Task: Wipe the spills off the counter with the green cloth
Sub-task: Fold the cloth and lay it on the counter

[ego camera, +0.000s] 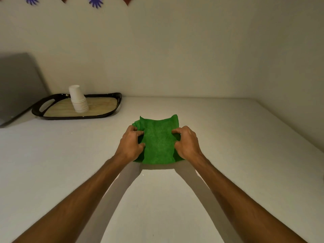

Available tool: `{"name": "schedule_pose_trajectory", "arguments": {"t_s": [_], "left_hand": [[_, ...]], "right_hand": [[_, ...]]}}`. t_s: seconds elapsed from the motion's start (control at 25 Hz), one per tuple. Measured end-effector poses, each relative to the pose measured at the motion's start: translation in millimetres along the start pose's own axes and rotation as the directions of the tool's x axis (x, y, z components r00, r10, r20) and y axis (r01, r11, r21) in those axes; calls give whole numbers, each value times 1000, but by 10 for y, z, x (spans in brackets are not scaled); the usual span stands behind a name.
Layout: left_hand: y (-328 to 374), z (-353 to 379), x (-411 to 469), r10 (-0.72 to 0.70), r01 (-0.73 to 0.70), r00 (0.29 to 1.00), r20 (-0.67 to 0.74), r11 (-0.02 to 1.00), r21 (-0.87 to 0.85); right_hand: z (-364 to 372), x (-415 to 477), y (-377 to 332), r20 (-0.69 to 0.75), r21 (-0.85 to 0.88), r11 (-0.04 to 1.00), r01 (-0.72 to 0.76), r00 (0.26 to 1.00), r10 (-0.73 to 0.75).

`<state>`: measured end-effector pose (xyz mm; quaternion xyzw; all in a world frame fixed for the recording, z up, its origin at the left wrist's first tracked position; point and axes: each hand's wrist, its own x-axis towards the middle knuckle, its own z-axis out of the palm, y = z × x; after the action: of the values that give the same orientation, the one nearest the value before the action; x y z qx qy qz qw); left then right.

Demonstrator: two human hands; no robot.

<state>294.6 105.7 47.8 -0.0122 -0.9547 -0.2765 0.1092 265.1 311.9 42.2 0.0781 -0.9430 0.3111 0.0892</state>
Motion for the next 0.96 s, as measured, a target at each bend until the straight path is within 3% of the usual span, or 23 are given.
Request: {"name": "schedule_pose_trajectory", "arguments": {"t_s": [0.16,0.6,0.72,0.8,0.96], "left_hand": [[-229,-91,587,24,-27,998,59,999,46],[-991,-165,2674,51,-57,996,79,995,77],[-1196,-40,3051,-64,24,980,189,978,206],[-1338,177,3155,-70,-30,960,271,936,350],[-1594,576,3038,-8,-148,902,431,934,325]], "right_hand": [[174,569,-169,62,-33,995,98,993,-95],[962,2523,-477,-14,-89,993,80,997,-82],[1207,2882,-419,120,-207,978,17,993,8],[1398,2986,-321,214,-354,935,35,976,45],[1646,2973,-150,344,-297,935,194,935,-85]]}}
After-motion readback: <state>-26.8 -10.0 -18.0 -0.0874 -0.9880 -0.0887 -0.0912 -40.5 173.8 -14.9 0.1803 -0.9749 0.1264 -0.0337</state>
